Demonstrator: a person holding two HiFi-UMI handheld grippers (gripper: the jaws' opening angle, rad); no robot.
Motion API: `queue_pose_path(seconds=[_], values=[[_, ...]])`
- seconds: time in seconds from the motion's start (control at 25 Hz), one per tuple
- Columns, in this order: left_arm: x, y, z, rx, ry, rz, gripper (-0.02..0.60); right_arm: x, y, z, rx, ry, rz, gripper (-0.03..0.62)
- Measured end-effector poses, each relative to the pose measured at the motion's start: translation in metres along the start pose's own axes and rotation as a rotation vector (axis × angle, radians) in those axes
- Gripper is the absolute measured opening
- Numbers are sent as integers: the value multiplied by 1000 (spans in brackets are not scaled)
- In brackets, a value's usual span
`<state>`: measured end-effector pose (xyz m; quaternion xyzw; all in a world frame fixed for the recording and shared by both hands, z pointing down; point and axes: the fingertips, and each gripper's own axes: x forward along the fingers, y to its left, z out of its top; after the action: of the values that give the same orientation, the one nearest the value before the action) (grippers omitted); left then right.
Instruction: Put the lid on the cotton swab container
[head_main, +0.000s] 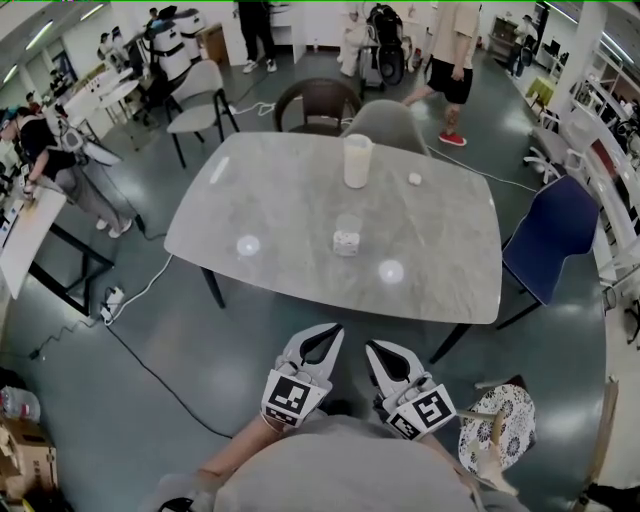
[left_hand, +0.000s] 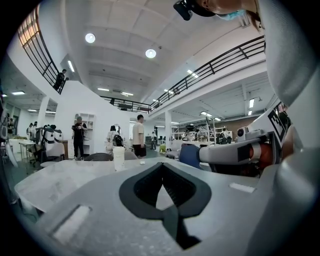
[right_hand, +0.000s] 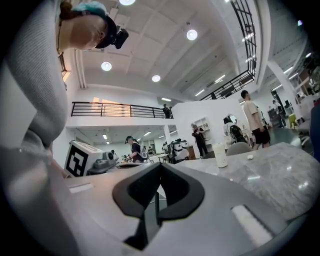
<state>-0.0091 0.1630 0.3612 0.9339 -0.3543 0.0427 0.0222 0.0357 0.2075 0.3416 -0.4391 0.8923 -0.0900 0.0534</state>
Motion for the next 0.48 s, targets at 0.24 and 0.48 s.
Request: queue_pose_path(seconds=[0.24,0.48], values=[[-2,-3,-4,-3,-6,26,-2,-3,-2,-7,19,5,14,2],[2,-3,-6,-8,2,33,-2,1,-9,-11,37,11,29,2]])
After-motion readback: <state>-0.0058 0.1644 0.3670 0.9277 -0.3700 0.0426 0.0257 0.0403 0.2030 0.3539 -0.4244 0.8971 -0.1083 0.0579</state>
